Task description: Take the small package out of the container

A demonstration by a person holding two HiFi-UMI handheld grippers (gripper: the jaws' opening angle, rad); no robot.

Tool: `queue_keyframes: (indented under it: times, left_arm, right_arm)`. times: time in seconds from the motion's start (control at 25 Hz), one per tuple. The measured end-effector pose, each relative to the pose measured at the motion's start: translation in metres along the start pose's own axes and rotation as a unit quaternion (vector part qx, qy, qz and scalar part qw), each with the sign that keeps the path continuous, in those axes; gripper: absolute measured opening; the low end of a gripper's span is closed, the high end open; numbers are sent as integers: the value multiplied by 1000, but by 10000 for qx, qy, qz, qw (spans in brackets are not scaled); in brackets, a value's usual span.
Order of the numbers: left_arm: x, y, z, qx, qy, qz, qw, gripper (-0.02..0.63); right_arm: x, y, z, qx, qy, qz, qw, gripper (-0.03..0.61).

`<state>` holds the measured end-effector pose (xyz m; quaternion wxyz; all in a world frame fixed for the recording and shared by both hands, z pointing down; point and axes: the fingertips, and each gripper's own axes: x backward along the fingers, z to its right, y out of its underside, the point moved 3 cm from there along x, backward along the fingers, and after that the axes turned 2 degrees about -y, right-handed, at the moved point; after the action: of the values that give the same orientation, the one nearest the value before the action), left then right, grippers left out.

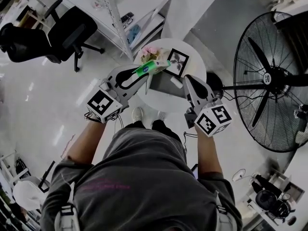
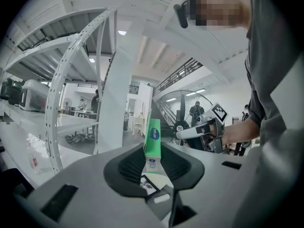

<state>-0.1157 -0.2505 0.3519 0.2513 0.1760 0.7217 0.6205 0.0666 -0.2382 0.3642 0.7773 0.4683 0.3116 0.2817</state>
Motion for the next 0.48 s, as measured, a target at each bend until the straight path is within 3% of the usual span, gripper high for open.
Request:
queue_keyframes:
  times: [0.48]
  left_arm:
    - [13,-8,-9,414,-104,302,9986,104]
  right_arm:
    - [-6,-10,-11,-32,-104,83,9999,21]
